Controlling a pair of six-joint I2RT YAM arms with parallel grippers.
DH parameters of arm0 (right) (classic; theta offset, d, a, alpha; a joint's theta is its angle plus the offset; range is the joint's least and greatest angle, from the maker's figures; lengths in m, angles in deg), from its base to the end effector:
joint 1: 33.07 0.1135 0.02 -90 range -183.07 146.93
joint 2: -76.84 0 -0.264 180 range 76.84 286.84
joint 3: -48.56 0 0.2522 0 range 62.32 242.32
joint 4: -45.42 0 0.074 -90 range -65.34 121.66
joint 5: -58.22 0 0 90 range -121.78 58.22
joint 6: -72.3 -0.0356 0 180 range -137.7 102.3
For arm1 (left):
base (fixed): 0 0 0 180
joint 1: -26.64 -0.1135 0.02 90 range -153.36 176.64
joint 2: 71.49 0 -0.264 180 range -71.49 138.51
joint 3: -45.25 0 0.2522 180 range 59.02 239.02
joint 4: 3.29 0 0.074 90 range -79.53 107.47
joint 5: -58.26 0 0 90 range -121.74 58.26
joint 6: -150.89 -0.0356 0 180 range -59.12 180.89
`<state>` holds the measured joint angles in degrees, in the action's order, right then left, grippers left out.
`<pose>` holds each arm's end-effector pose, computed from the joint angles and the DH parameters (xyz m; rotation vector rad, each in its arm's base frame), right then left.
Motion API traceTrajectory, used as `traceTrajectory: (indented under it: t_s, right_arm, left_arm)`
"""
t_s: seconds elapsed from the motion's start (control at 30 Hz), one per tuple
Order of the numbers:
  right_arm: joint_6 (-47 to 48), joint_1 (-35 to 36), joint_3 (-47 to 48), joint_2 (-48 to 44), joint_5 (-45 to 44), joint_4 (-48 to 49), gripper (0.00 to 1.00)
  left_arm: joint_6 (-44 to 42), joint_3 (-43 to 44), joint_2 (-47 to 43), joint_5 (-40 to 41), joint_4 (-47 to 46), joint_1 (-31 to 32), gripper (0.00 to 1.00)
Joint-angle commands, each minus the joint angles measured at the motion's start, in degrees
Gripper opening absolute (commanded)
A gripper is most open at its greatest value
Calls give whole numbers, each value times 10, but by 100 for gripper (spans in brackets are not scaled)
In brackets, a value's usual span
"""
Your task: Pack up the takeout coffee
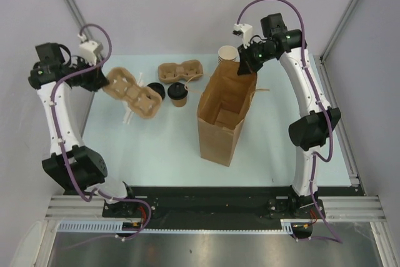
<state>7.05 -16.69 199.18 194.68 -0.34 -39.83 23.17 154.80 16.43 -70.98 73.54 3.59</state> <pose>0.3967 0.1360 0.4007 -1.0521 2.1544 0.6108 0.2875 0.0978 0.3869 0.5410 2.2176 -0.3380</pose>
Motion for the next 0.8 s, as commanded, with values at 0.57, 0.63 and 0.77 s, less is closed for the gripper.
traceTrajectory:
  t_s: [0.57, 0.63, 0.77]
  right_arm:
    - [59, 62, 13, -65, 15, 44, 0]
    - [60, 67, 13, -67, 3, 45, 0]
    - [55, 82, 14, -67, -17, 52, 0]
  left_arm:
    - [15, 408, 1, 75, -185, 305, 0]
    - [-5, 406, -1, 80, -199, 346, 0]
    - [-79, 389, -9, 98, -184, 422, 0]
